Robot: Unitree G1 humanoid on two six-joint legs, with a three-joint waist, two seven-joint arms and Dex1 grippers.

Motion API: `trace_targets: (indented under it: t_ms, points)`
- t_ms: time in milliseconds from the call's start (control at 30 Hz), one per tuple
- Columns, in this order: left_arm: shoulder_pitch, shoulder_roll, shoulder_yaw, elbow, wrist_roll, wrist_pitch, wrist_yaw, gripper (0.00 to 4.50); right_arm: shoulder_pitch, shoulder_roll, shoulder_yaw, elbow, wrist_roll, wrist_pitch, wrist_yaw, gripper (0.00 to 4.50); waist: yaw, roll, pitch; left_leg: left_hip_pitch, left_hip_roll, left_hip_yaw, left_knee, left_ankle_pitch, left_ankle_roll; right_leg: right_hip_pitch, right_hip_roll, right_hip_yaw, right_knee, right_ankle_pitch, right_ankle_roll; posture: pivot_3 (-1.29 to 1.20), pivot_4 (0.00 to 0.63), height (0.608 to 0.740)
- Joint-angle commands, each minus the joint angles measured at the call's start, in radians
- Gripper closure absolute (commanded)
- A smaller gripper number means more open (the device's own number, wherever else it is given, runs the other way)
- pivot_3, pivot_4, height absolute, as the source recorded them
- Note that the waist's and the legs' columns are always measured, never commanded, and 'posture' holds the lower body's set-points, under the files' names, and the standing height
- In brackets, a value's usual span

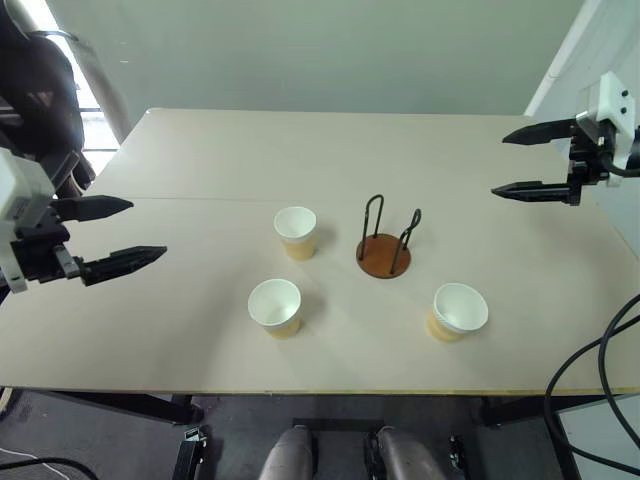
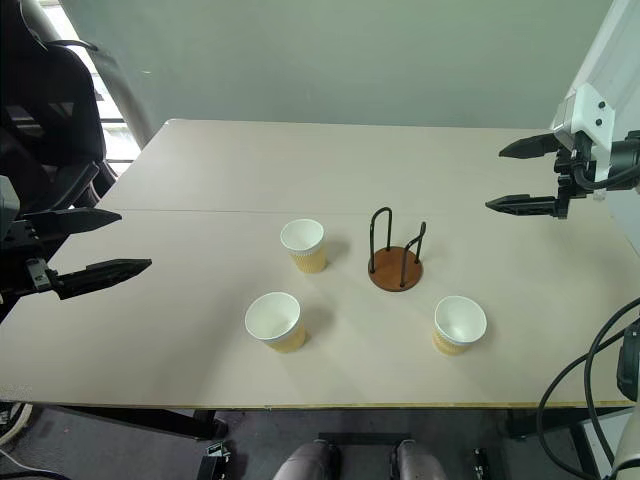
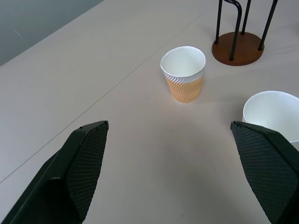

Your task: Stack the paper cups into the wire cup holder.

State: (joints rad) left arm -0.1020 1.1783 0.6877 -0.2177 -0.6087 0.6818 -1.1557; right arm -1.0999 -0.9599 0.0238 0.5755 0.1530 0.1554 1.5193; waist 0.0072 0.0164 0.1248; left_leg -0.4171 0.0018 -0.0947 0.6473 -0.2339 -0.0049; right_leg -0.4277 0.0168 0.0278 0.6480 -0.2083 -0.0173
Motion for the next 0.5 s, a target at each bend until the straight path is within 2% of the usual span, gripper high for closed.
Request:
trace_targets:
  t_ms: [33, 333, 500]
  points:
    - [-0.009, 0.008, 0.030, -0.009, -0.012, -0.003, 0.002, 0.03, -0.014, -0.024, -0.016, -0.029, 0.006, -0.004, 0.001, 0.00, 0.000, 0.000, 0.000, 0.000, 0.000, 0.000, 0.000, 0.000, 0.000, 0.000, 0.000, 0.000, 0.000, 0.000, 0.000, 0.00, 0.150, 0.740]
    - [-0.033, 0.022, 0.016, 0.002, -0.017, -0.007, -0.006, 0.03, 0.006, -0.031, -0.023, -0.055, 0.016, 0.017, 0.001, 0.00, 0.000, 0.000, 0.000, 0.000, 0.000, 0.000, 0.000, 0.000, 0.000, 0.000, 0.000, 0.000, 0.000, 0.000, 0.000, 0.00, 0.150, 0.740]
    - [-0.101, 0.046, -0.014, 0.021, -0.038, -0.015, -0.021, 0.03, 0.035, -0.057, -0.034, -0.094, 0.013, 0.055, -0.019, 0.00, 0.003, 0.000, 0.000, 0.000, 0.000, 0.000, 0.000, 0.000, 0.000, 0.000, 0.000, 0.000, 0.000, 0.000, 0.000, 0.00, 0.150, 0.740]
